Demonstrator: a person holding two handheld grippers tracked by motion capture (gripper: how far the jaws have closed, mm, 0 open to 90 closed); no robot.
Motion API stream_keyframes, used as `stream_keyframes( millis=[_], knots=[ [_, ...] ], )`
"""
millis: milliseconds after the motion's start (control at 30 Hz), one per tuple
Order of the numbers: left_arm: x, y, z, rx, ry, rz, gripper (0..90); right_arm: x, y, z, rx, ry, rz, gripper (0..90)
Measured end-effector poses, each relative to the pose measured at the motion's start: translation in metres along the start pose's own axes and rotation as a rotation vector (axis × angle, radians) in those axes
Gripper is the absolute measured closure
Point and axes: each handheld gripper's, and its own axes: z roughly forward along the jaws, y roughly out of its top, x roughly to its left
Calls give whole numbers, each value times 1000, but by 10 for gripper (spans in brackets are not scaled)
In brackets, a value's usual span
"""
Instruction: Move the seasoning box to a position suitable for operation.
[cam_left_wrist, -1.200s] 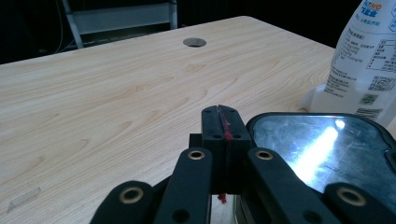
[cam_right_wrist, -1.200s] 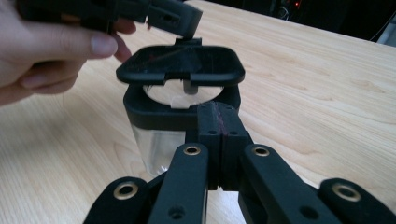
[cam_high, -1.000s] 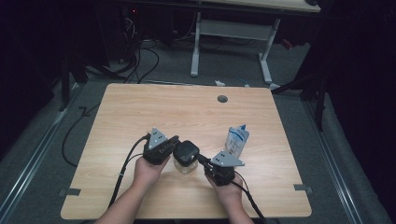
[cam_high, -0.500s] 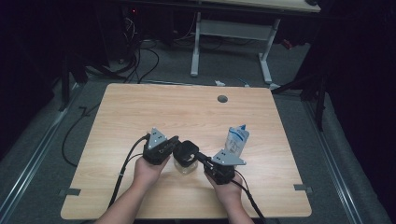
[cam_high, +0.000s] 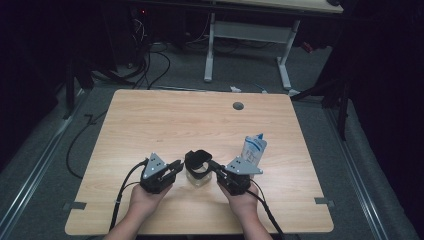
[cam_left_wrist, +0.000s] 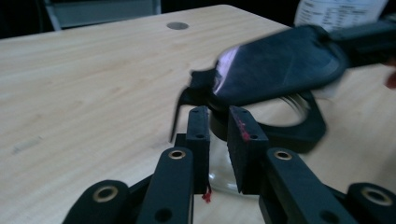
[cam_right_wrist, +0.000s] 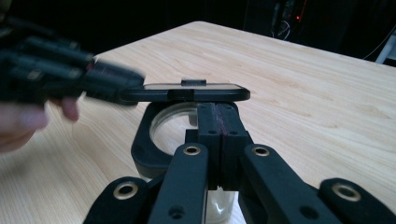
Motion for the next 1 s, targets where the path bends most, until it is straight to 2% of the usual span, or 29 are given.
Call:
stream_keyframes(
  millis=[167, 367, 667, 800, 1000],
  knots=[
    [-10, -5, -3, -4, -27, 4, 787, 2, 8, 0, -11, 3, -6, 898],
    [-21, 0, 0, -22, -57, 13, 824, 2, 14, 3, -19, 2, -8, 899],
    [-32, 12, 12, -45, -55, 12, 852, 3, 20, 5, -24, 11, -7, 898],
    [-33, 17, 13, -64, -53, 11, 877, 4, 9, 4, -8, 22, 12, 899],
    [-30, 21, 13, -70, -44, 3, 881, 8, -7, 9, 27, 23, 9, 899]
  ],
)
